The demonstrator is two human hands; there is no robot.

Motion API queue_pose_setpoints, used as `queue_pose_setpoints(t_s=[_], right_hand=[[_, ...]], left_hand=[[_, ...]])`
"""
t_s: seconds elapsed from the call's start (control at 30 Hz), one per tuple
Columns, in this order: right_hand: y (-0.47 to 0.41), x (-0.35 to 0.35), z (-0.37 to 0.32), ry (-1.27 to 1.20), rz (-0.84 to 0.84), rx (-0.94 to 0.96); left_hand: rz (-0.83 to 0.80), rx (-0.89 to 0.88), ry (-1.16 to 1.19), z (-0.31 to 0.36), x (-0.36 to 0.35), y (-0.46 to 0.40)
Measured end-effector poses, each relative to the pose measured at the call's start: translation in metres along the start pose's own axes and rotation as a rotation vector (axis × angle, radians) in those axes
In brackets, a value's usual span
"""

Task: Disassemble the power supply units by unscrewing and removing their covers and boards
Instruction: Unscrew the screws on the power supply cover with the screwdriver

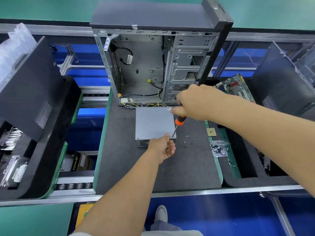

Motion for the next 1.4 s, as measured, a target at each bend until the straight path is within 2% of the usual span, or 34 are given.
queue_pose_setpoints(t_s=[0.07,0.13,0.2,0.27,0.33,0.43,0.5,0.57,0.63,0.7,0.77,0.9,0.97,1.07,1.13,1.2,1.27,1.33,1.4], right_hand=[[-0.001,-0.004,-0.012,0.005,-0.050,0.161],[0.001,-0.008,-0.016,0.002,-0.090,0.224],[0.000,-0.009,-0.005,-0.001,-0.102,0.127],[0.002,-0.006,0.007,0.208,-0.070,-0.020],[0.005,-0.003,0.003,0.380,-0.031,-0.017],[0.005,-0.003,-0.004,0.196,-0.036,0.127],[0.006,-0.003,-0.009,-0.061,-0.055,0.228],[0.006,-0.004,-0.009,-0.252,-0.085,0.232],[0.005,-0.006,-0.001,-0.211,-0.075,0.100],[0.006,0.003,0.006,-0.021,-0.011,-0.047],[0.006,0.005,0.003,0.017,0.004,-0.029],[0.004,-0.009,0.000,-0.157,-0.169,0.101],[0.006,-0.011,0.004,-0.141,-0.185,0.052],[0.007,-0.007,0.013,0.049,-0.140,-0.076],[0.006,-0.006,0.004,0.097,-0.109,-0.001],[0.004,-0.007,-0.008,0.053,-0.113,0.139],[0.003,-0.009,-0.011,-0.022,-0.128,0.185],[0.003,-0.009,-0.003,-0.070,-0.128,0.099],[0.005,-0.006,0.005,0.145,-0.111,-0.042]], left_hand=[[-0.001,-0.002,0.002,0.000,0.000,-0.001],[-0.002,-0.004,0.004,0.000,0.000,0.000],[-0.003,-0.005,0.008,0.000,0.000,0.000],[-0.002,-0.006,0.009,0.000,0.000,0.000],[0.002,-0.005,0.004,0.000,0.000,0.000],[0.008,-0.004,0.004,-0.001,0.001,0.000],[0.006,-0.001,0.002,-0.001,0.001,0.000],[0.004,0.000,0.001,-0.001,0.000,0.001],[0.003,-0.003,0.003,0.000,-0.001,0.002],[0.003,-0.002,0.004,0.000,-0.001,0.002],[0.003,0.003,0.000,0.000,-0.001,0.003],[0.003,0.003,-0.003,0.000,-0.001,0.003],[0.005,0.008,-0.005,0.000,-0.001,0.003],[0.011,0.007,0.002,0.000,-0.001,0.003],[0.015,0.007,-0.001,0.001,-0.001,0.003],[0.017,0.007,-0.002,0.001,0.000,0.003],[0.016,0.007,0.000,0.001,-0.001,0.004],[0.015,0.012,-0.005,0.001,-0.001,0.004],[0.017,0.011,-0.009,0.001,-0.001,0.005]])
Point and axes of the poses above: each hand's wrist, its own y-axis away from the middle knuckle, its own x-axis out of the back of the hand, z = x × y, the point moved 10 cm from there along -y, towards the middle knuckle, and after that the axes turned 11 degrees about -z, right-handed, at the moved point
